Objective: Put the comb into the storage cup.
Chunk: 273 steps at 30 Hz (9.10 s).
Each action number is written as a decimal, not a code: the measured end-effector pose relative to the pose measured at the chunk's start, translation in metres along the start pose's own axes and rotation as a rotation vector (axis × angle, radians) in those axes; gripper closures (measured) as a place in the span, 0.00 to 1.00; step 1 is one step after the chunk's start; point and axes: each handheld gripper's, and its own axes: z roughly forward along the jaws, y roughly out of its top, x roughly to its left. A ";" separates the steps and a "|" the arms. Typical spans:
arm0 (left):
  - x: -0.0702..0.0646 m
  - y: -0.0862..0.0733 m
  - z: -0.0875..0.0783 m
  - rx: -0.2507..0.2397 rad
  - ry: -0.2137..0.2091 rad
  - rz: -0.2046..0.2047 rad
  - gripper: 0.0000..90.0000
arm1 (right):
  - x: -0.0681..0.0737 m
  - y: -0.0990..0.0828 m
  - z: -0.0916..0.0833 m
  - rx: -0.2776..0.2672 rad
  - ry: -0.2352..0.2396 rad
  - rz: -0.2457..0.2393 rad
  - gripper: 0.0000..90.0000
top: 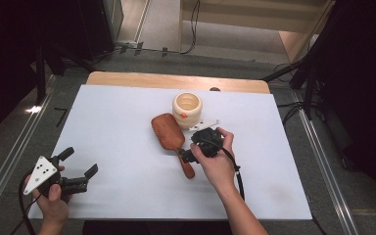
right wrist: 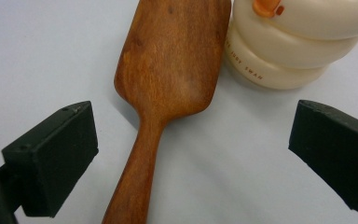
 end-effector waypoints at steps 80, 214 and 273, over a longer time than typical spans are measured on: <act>0.000 0.000 0.001 0.004 0.000 0.001 0.00 | 0.018 -0.033 0.045 -0.053 0.053 0.031 0.78; -0.093 0.095 0.082 -0.036 -0.354 -0.040 0.00 | 0.029 -0.045 -0.042 -0.518 0.051 -0.028 0.78; -0.124 0.112 0.126 0.029 -0.423 -0.198 0.22 | 0.068 -0.042 -0.038 -0.566 0.110 -0.099 0.78</act>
